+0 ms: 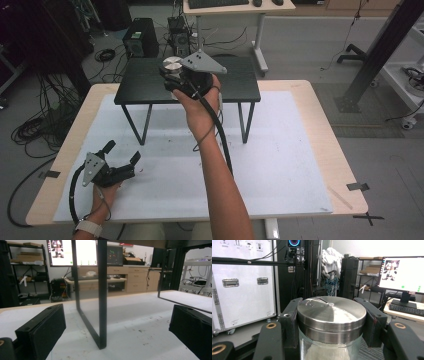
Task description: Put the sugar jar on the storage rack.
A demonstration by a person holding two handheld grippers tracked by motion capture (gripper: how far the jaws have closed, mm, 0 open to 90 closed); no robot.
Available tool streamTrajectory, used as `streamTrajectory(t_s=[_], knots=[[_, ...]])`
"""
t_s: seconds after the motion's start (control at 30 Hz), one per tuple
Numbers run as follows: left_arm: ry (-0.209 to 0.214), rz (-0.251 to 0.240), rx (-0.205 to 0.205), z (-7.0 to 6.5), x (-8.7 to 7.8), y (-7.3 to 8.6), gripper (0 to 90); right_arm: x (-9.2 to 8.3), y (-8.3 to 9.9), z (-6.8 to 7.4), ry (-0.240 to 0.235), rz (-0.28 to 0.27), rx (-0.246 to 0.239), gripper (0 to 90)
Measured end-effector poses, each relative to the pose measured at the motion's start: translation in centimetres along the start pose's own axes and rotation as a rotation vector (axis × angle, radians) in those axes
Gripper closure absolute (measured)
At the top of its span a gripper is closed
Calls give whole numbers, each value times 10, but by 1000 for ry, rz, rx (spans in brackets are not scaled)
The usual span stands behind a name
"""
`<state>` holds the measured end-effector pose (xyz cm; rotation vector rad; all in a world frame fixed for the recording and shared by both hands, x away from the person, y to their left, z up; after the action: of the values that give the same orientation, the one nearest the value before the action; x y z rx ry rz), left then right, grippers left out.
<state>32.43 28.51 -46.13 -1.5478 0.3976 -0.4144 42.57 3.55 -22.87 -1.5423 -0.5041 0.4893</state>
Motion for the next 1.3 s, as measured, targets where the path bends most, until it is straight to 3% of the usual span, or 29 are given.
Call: streamTrajectory(t_s=[0.47,1.3], knots=[[0,0,-1,0,0,0,7,25,3,-13,49,-8,8,431],[0,2,1,0,0,0,6,67,14,-13,80,11,38,431]])
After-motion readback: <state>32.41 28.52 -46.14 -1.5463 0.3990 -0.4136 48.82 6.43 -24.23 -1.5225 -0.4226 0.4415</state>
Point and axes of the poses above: each handheld gripper's, and its own axes: x roughly forward along the jaws, y roughly out of its underside, z roughly to its left, the point moved 4 cm from there along x, roughly forward along the jaws, and after that the axes turned 6 degrees about y, right-handed, at the moved point
